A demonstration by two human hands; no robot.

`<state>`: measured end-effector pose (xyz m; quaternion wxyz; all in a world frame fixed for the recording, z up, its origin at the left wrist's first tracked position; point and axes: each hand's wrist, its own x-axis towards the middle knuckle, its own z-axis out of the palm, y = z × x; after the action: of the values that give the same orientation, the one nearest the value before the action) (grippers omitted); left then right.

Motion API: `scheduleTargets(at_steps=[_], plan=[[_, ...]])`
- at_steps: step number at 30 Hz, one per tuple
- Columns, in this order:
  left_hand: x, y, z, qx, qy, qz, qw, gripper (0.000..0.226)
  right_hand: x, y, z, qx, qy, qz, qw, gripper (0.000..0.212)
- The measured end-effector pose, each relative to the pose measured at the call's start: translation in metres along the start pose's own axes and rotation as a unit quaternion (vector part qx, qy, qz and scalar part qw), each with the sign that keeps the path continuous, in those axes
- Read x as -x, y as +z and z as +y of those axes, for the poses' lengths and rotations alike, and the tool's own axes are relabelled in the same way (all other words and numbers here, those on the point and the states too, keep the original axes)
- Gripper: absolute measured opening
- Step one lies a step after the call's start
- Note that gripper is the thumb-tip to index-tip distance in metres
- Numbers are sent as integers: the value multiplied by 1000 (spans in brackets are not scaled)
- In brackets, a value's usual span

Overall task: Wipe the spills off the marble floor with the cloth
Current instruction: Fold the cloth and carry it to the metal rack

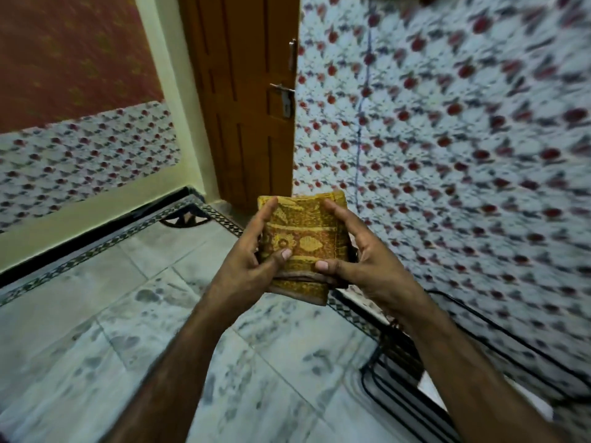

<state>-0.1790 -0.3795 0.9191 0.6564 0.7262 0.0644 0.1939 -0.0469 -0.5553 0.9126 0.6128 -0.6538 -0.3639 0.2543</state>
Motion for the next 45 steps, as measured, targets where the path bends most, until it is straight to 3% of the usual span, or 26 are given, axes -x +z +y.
scheduleTargets(at_steps=[11, 22, 28, 37, 45], plan=[[7, 137, -9, 32, -1, -119, 992, 73, 130, -97, 8, 19, 31, 119, 992, 89], [19, 352, -19, 46, -69, -241, 967, 79, 290, -241, 39, 74, 75, 237, 966, 84], [9, 452, -44, 10, -59, -313, 948, 82, 350, -305, 67, 99, 101, 311, 940, 85], [-31, 578, -158, -120, -46, -389, 912, 88, 380, -389, 188, 143, 181, 409, 883, 91], [-39, 654, -310, -160, -86, -419, 890, 86, 405, -435, 345, 143, 237, 425, 862, 85]])
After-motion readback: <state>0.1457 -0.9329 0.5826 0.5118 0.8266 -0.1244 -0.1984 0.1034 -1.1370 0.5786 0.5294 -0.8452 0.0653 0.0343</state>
